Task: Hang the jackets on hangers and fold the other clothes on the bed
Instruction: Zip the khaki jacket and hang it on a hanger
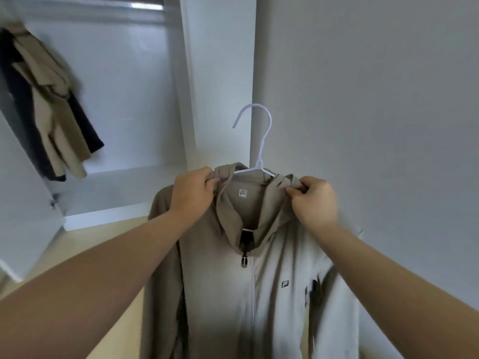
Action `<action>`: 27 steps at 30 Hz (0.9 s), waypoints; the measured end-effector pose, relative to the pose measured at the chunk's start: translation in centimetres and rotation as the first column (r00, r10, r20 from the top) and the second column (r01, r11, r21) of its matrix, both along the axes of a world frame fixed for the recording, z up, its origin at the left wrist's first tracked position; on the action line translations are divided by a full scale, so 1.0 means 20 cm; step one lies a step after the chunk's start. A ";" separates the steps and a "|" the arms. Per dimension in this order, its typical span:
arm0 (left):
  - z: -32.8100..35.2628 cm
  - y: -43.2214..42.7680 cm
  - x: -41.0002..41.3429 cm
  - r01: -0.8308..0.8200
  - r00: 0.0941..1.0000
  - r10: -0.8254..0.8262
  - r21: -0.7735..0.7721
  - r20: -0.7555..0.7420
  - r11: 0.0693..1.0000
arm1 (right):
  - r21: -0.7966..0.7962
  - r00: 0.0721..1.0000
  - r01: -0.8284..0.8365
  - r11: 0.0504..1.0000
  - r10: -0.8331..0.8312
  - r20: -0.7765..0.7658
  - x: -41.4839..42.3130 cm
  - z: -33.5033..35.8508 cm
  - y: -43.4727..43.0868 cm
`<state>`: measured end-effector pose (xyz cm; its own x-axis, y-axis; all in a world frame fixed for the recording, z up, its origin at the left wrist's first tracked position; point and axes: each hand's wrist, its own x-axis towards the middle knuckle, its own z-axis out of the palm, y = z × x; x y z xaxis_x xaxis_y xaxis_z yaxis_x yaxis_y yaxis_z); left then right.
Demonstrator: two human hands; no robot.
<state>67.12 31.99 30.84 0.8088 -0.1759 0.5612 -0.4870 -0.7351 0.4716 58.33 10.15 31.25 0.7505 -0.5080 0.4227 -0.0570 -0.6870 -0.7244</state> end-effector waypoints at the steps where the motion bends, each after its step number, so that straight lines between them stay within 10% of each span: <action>1: 0.06 0.04 0.02 -0.007 1.000 0.007 0.006 -0.008 1.000 | 0.030 0.999 -0.024 0.999 0.025 -0.032 0.03 0.06 0.05; 8: 0.79 0.35 0.16 -0.110 0.972 0.107 0.000 -0.208 0.994 | 0.392 0.942 -0.137 0.910 0.242 -0.233 0.13 0.80 0.44; 17: 1.56 0.88 0.20 -0.021 0.795 0.068 0.085 -0.603 0.996 | 0.964 0.790 0.017 0.265 0.588 -0.175 0.23 1.58 0.98; 21: 1.75 1.11 0.27 0.031 0.746 0.007 0.046 -0.665 0.998 | 0.944 0.772 -0.112 0.310 0.626 -0.114 0.42 1.71 1.19; 27: 1.77 1.23 0.48 0.381 0.355 -0.203 -0.057 -0.912 0.923 | 0.918 0.800 -0.178 0.353 0.596 -0.074 0.80 1.61 1.44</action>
<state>76.64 56.57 66.33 0.6991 -0.5107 -0.5005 -0.0510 -0.7338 0.6775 74.31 39.05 63.55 0.9330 -0.0371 -0.3580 -0.3388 0.2456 -0.9082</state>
